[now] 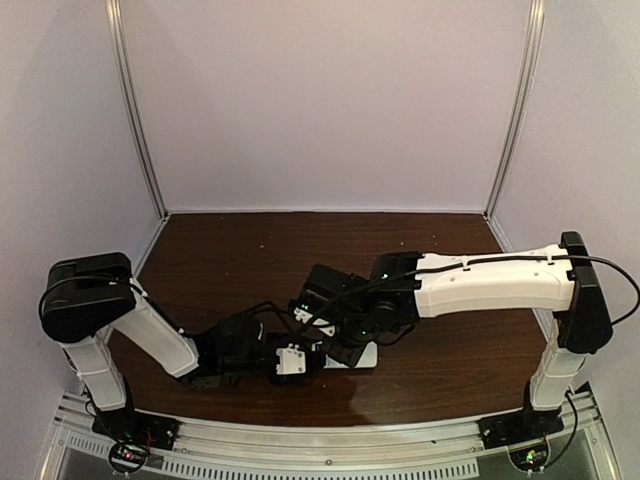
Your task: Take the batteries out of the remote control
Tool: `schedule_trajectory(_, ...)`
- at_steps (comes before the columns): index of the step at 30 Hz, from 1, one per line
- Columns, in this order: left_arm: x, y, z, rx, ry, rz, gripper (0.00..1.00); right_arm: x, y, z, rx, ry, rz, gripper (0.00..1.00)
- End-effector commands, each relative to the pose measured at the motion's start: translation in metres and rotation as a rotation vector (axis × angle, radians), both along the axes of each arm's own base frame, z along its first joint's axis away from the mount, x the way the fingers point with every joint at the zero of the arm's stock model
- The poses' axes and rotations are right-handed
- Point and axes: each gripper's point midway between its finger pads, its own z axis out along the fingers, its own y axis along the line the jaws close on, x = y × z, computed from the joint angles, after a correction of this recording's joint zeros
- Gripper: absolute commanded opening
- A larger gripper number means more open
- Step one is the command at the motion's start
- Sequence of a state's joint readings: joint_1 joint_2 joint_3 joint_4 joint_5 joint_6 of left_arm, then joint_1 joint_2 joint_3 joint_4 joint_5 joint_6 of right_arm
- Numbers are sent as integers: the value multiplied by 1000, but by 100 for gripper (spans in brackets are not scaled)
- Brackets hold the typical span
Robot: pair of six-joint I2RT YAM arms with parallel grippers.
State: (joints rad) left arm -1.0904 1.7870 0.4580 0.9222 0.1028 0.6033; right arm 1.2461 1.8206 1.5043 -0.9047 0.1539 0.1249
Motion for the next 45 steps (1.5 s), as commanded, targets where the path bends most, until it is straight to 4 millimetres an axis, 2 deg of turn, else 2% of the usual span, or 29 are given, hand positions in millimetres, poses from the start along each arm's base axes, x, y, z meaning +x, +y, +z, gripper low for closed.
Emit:
schedule_trajectory(1, 1, -12, 24, -85, -76, -7, 0, 15, -15, 3, -49, -7, -86, 0)
schedule_trajectory(24, 15, -10, 16, -38, -154, 80, 0, 45, -6, 14, -27, -13, -185, 0)
schedule_trajectory(45, 17, -9, 15, -22, -180, 98, 0, 56, -3, 24, -55, -10, -230, 0)
